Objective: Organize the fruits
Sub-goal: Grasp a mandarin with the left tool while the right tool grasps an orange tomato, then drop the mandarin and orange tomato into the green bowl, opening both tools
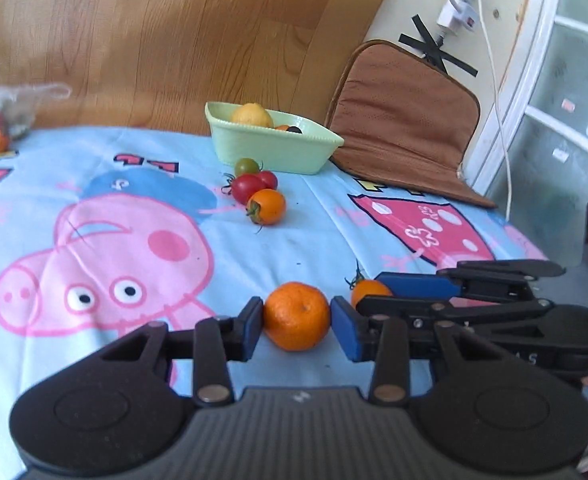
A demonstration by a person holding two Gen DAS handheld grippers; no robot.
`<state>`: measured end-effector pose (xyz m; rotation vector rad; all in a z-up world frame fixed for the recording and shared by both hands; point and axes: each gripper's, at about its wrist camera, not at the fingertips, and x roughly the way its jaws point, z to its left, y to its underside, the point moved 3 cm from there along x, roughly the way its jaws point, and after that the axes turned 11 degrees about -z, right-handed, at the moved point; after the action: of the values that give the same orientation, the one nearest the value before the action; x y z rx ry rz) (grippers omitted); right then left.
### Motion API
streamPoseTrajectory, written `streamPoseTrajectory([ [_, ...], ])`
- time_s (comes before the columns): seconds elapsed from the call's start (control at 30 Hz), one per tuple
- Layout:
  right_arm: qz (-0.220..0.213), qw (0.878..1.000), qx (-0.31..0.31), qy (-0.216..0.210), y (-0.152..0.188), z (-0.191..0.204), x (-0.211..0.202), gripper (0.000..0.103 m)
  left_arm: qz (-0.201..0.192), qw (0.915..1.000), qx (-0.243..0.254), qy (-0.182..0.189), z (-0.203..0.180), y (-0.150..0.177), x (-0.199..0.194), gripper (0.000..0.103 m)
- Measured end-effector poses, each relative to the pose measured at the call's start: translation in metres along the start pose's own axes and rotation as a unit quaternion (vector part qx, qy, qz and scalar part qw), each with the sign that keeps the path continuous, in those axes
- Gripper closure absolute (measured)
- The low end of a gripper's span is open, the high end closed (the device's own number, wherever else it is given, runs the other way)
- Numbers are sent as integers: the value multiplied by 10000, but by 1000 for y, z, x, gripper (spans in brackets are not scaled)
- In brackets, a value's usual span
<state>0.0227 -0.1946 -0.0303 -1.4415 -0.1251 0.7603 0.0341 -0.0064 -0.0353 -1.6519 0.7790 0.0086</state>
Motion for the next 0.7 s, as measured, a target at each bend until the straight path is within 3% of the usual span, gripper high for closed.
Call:
streamPoseTrajectory([
  [0.23,155,9997,-115,176,7,1,6,70,37,9996,208,-171,-6,7,-2,60],
  [0.43,56,9998,-62,197,6,1,5,71,82,9999,99,-34,-5,-2,6,66],
  [0.7,-425,9979,-30,487,-41,-28,32,72,-334,9988,324,171,-5,-76,50,66],
])
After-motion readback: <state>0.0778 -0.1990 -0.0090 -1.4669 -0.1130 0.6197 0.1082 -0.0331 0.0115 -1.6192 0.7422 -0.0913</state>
